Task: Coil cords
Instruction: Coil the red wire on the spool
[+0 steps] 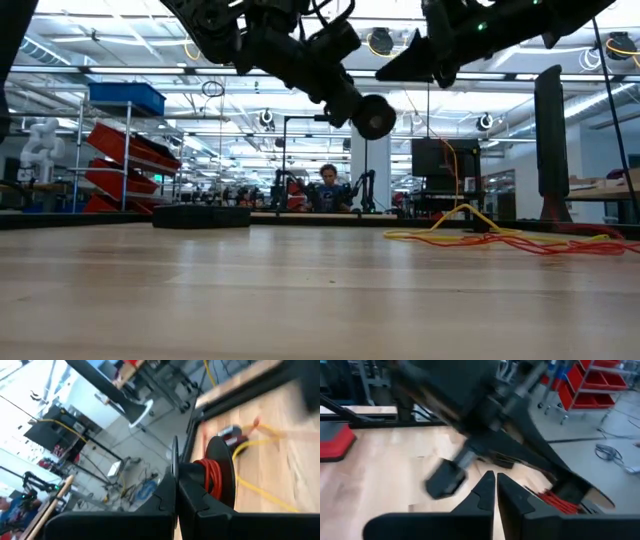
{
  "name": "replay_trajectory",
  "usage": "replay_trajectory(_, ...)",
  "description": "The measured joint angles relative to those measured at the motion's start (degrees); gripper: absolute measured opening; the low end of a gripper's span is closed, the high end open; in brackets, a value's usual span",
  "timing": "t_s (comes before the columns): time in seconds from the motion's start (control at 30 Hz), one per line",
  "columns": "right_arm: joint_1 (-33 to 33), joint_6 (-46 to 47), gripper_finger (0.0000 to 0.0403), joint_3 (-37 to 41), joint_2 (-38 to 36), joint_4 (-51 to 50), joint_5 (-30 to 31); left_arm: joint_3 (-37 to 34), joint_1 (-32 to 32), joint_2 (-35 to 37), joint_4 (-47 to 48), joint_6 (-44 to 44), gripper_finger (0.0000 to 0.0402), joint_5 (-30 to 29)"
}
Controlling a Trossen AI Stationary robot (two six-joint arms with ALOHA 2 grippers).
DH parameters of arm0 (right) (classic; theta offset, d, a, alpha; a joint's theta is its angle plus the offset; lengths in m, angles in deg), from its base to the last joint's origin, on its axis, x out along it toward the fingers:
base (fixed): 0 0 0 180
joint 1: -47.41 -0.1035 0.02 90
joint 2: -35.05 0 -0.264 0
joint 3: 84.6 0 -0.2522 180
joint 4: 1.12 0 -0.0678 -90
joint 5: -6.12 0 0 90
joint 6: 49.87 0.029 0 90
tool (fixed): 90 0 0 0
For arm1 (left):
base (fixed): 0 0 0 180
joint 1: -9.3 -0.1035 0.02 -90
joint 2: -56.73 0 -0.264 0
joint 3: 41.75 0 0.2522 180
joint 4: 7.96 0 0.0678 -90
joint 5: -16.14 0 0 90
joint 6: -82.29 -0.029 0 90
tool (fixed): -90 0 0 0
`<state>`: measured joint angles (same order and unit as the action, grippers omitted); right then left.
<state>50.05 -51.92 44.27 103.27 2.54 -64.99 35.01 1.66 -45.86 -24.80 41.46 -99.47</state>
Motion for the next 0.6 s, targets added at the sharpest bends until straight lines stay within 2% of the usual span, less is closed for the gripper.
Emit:
replay_trajectory(0.3,-0.33,-0.46,0.0026,0.04,3.05,1.02,0.32,0.07,-0.29,-1.16,-8.33,1.11,0.0,0.07)
replay_trajectory(0.6,-0.5,3.1,0.0028,0.42,2.71,-11.21,2.18,0.07,-0.89,-0.92,-6.15,1.1,0.0,0.08)
